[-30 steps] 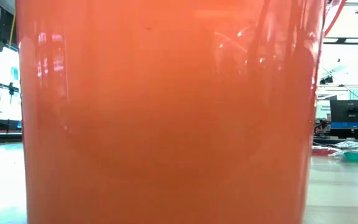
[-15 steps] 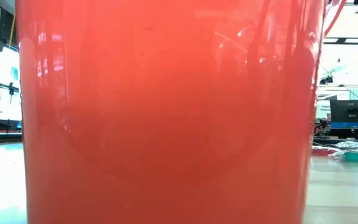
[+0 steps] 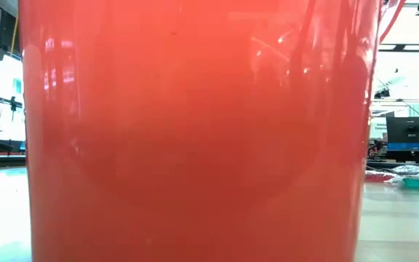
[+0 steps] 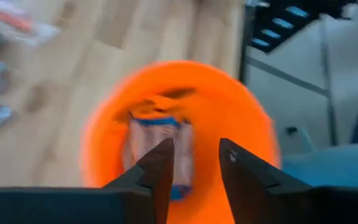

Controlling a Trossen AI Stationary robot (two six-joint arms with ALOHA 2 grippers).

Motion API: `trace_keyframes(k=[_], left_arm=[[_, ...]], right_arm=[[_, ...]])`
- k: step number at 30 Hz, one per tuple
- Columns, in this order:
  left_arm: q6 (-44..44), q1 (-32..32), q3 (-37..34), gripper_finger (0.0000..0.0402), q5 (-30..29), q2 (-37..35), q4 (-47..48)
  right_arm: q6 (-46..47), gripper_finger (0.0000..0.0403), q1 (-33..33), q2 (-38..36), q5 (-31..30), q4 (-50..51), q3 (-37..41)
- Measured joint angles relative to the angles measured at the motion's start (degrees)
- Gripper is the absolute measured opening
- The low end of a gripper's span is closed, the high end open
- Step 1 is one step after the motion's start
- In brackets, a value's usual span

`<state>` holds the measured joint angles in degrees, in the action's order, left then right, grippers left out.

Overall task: Organize candy in baskets
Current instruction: Put the white chocolate bar into the orange bucket

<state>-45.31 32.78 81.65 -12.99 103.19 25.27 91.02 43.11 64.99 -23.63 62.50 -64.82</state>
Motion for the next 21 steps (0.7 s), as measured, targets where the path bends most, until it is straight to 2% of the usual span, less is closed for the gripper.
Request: trace_keyframes(k=[7,12,18,21], left_arm=[[-0.2,-8.2,-0.1,0.0128,0.7,0.0,-2.6],[6.1,-14.8,-0.1,0.0129,0.8,-0.1,-2.5],[9.4,-22.3,0.0,0.0129,2.7,-0.1,-2.4],[9.6,-25.0,-0.1,0.0129,3.5,-0.1,-2.2]], right_arm=[[0.1,0.014,0.0,0.0,0.1,4.8,0.0],[-0.1,0.014,0.0,0.0,0.0,9.9,0.0],[-7.4,0.014,-1.4,0.0,-1.2,13.3,0.0],[-10.8,0.014,-4.9,0.0,-4.5,12.9,0.0]])
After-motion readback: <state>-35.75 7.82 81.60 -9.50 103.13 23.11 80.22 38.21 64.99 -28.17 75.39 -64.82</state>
